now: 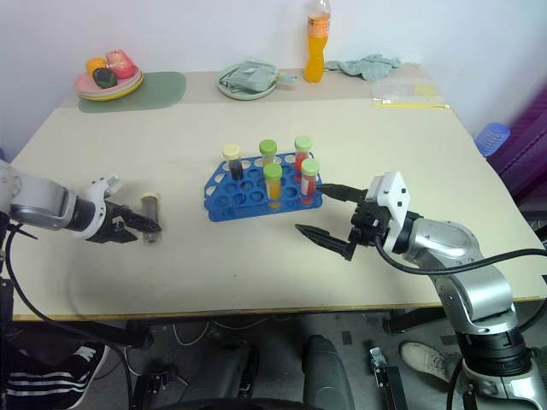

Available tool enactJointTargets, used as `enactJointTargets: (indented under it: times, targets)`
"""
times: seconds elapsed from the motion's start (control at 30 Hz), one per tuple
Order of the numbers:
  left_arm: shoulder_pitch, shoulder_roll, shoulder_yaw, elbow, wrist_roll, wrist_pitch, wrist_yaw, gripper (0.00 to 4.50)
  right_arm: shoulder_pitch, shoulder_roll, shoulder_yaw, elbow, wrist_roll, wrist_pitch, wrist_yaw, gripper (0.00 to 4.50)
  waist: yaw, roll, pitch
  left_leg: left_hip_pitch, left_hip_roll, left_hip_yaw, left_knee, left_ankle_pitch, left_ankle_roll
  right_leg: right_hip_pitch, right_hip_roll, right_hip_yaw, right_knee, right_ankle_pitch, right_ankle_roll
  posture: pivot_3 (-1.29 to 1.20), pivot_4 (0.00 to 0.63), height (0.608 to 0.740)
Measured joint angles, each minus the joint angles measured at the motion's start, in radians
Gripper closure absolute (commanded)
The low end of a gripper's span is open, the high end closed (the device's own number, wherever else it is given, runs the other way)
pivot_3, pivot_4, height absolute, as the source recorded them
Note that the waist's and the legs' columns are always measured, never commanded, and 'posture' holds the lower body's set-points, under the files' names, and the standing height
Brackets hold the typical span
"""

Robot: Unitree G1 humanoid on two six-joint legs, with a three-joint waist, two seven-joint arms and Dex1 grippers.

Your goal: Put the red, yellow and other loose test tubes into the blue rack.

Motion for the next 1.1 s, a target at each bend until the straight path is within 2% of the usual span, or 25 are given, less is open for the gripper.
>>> enactJointTargets:
  times: [0.03, 0.07, 0.2, 0.37, 0.5, 0.63, 0.73, 0.83, 0.93, 1.1]
  targets:
    - [0.004, -0.006, 0.007, 0.002, -0.017, 0.0, 0.014, 3.39, -0.001, 0.0, 0.0, 0.0, 0.0, 0.0, 0.0, 0.0, -0.002, 0.0, 0.0, 0.0, 0.0, 0.0, 0.0, 0.0, 0.0, 0.0, 0.0, 0.0, 0.0, 0.0, 0.0, 0.0, 0.15, 0.74]
    - [0.006, -0.008, 0.015, 0.004, -0.024, 0.0, 0.026, 3.63, -0.001, 0.0, 0.0, 0.0, 0.0, 0.0, 0.0, 0.0, -0.003, 0.0, 0.0, 0.0, 0.0, 0.0, 0.0, 0.0, 0.0, 0.0, 0.0, 0.0, 0.0, 0.0, 0.0, 0.0, 0.15, 0.74]
    - [0.014, -0.015, 0.048, 0.021, -0.046, 0.0, 0.084, 3.64, -0.001, 0.0, 0.0, 0.0, 0.0, 0.0, -0.003, 0.0, -0.005, 0.0, 0.0, 0.0, 0.0, 0.0, 0.0, 0.0, -0.001, 0.0, 0.0, 0.0, 0.001, 0.0, 0.0, 0.0, 0.15, 0.74]
    - [0.067, -0.08, 0.237, -0.04, 0.008, -0.032, 0.198, 3.64, 0.002, 0.0, -0.001, 0.0, 0.0, 0.0, -0.009, 0.0, -0.005, 0.0, 0.0, 0.0, 0.0, 0.0, 0.0, 0.001, -0.001, -0.001, 0.0, 0.0, 0.002, 0.0, 0.0, 0.0, 0.15, 0.74]
    - [0.197, -0.168, 0.383, -0.348, 0.099, -0.225, 0.239, 3.64, 0.004, 0.0, -0.004, -0.003, 0.001, 0.003, -0.014, 0.0, -0.004, 0.0, 0.0, 0.0, 0.0, 0.0, 0.0, 0.001, -0.002, -0.001, -0.001, 0.001, 0.0, 0.0, 0.0, 0.0, 0.15, 0.74]
    - [0.377, -0.243, 0.414, -0.704, 0.241, -0.524, 0.047, 3.64, 0.005, -0.002, -0.009, -0.009, 0.004, 0.013, -0.019, 0.0, -0.003, 0.0, 0.0, -0.001, 0.001, 0.002, -0.001, 0.001, -0.002, -0.001, -0.001, 0.001, -0.001, 0.0, -0.001, 0.0, 0.15, 0.74]
    - [0.507, -0.302, 0.408, -0.878, 0.367, -0.724, -0.074, 3.64, 0.004, -0.003, -0.011, -0.012, 0.008, 0.023, -0.018, 0.0, -0.005, 0.001, -0.001, -0.001, 0.001, 0.002, -0.001, 0.001, -0.002, -0.001, -0.001, 0.001, -0.002, 0.0, -0.001, 0.0, 0.15, 0.74]
    - [0.626, -0.316, 0.336, -0.966, 0.542, -0.95, -0.252, 3.64, 0.002, -0.004, -0.013, -0.011, 0.015, 0.035, -0.016, 0.0, -0.002, 0.001, -0.001, -0.001, 0.001, 0.003, -0.001, 0.001, -0.001, 0.0, 0.0, 0.001, -0.002, 0.0, -0.001, 0.0, 0.15, 0.74]
    - [0.668, -0.352, 0.231, -0.977, 0.715, -1.159, -0.385, 3.64, 0.0, -0.004, -0.014, -0.011, 0.016, 0.035, -0.012, 0.0, 0.012, 0.001, -0.001, -0.001, 0.001, 0.004, -0.001, 0.0, 0.0, 0.001, -0.001, 0.001, -0.004, 0.001, -0.002, 0.0, 0.15, 0.74]
    - [0.673, -0.447, 0.054, -0.874, 0.994, -1.5, -0.529, 3.64, -0.006, -0.004, -0.014, -0.006, 0.013, 0.032, -0.007, 0.0, 0.021, 0.0, -0.001, -0.001, 0.001, 0.004, 0.0, -0.001, 0.002, 0.002, -0.001, 0.001, -0.006, 0.001, -0.001, 0.0, 0.15, 0.74]
